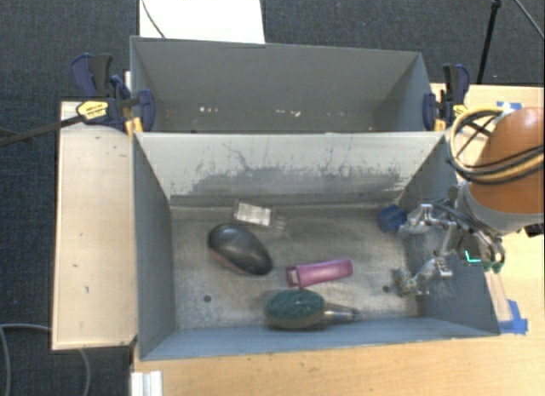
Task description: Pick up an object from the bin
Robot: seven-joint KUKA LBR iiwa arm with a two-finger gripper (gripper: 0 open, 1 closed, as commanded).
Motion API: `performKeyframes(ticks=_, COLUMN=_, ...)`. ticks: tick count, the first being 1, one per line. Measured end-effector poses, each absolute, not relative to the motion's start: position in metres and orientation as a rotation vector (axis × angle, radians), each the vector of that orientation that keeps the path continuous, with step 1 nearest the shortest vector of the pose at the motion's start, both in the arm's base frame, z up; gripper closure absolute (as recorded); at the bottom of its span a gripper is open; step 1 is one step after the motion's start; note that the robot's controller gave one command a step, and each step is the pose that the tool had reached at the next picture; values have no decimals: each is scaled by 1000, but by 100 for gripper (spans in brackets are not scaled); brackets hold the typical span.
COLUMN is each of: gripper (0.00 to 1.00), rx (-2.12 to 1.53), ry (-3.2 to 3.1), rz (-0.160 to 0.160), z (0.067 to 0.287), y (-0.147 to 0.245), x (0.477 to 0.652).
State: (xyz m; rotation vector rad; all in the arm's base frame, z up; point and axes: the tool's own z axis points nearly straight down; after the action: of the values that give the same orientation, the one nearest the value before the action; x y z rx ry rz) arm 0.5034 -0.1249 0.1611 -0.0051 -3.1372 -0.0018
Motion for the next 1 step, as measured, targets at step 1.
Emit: performKeyframes(ticks=1, gripper=0, rx=83, ry=-3139, rz=-7, z=148, y=-19, x=478)
